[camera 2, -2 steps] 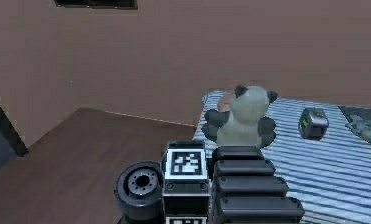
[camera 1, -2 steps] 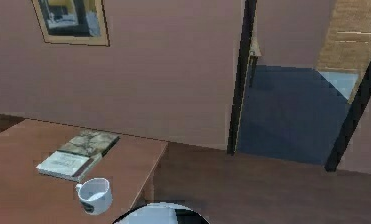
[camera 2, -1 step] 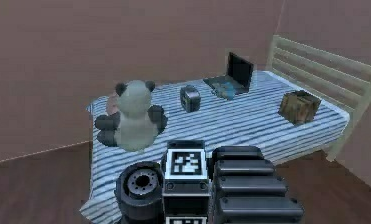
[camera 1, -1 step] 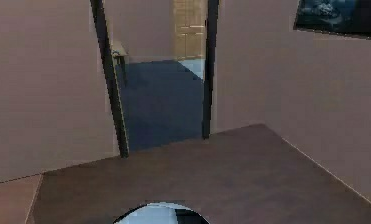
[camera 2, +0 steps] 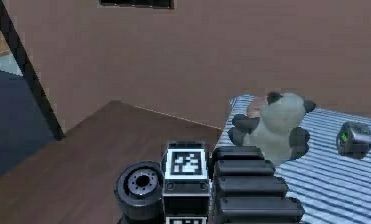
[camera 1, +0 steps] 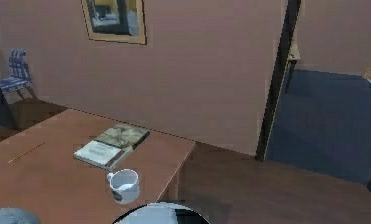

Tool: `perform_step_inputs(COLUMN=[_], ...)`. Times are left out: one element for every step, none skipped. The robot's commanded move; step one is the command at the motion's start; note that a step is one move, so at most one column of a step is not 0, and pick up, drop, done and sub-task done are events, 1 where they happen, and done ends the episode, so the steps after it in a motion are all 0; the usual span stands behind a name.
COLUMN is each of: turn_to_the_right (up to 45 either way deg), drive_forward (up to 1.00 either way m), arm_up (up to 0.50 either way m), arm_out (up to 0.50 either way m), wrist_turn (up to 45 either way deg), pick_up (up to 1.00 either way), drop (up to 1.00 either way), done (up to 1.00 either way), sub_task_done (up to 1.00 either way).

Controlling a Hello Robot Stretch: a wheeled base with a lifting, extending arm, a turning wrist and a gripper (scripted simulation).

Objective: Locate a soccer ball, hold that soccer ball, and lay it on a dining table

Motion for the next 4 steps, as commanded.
perform_step_inputs(turn_to_the_right=[-45.0,-45.0,-39.0,0.0], drive_forward=[0.00,0.00,0.00,0.10], arm_up=[0.00,0.00,0.00,0.00], arm_out=[0.00,0.00,0.00,0.00], wrist_turn=[0.0,0.0,0.0,0.0], pick_up=[0.00,0.00,0.00,0.00], drop=[0.00,0.00,0.00,0.00], done=[0.00,0.00,0.00,0.00], sub_task_done=[0.00,0.00,0.00,0.00])
